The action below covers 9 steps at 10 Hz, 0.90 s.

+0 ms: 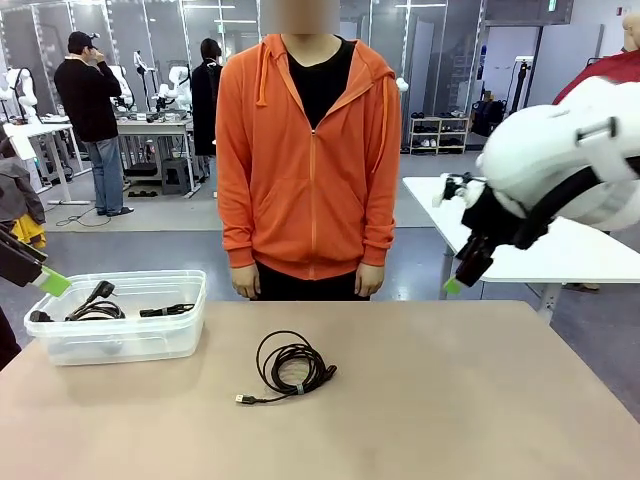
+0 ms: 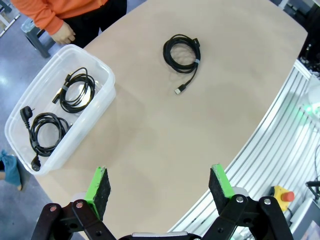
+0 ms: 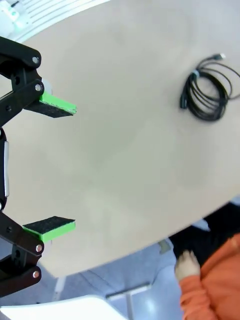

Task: Organize and store the cables.
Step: Place the USB Extension Cable into the Organizing box.

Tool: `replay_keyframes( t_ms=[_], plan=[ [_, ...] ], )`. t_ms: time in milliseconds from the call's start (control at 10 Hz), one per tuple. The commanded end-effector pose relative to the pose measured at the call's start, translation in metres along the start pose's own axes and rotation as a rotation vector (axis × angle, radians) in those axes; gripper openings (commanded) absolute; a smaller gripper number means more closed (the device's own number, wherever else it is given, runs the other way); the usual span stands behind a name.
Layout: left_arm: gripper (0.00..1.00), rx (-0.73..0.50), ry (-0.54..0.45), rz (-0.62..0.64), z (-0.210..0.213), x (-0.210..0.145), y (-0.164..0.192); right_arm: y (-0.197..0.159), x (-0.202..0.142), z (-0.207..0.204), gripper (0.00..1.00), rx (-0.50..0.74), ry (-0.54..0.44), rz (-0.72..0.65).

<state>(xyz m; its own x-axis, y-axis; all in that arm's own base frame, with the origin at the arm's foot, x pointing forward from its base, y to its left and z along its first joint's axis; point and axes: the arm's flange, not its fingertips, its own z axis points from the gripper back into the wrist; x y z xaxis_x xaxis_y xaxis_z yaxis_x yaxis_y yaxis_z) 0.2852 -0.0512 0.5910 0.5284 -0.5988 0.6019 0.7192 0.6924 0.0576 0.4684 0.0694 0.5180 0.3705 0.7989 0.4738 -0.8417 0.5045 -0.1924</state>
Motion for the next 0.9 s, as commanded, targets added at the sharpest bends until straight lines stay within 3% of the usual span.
replay_keyframes(
  t_ms=[0, 200, 400, 800],
  plan=[
    [1.00, 0.010, -0.008, 0.013, -0.002, 0.000, -0.002, 0.014, -0.011, 0.036, 1.00, -0.047, -0.033, -0.076],
    [1.00, 0.010, -0.008, 0.013, -0.002, 0.000, -0.002, 0.011, -0.035, 0.072, 1.00, -0.078, -0.032, -0.129],
    [1.00, 0.010, -0.008, 0.013, -0.002, 0.000, -0.002, 0.005, -0.066, 0.102, 1.00, -0.032, -0.052, -0.193],
    [1.00, 0.010, -0.008, 0.013, -0.002, 0.000, -0.002, 0.013, -0.109, 0.125, 1.00, -0.087, -0.035, -0.282]
  ],
)
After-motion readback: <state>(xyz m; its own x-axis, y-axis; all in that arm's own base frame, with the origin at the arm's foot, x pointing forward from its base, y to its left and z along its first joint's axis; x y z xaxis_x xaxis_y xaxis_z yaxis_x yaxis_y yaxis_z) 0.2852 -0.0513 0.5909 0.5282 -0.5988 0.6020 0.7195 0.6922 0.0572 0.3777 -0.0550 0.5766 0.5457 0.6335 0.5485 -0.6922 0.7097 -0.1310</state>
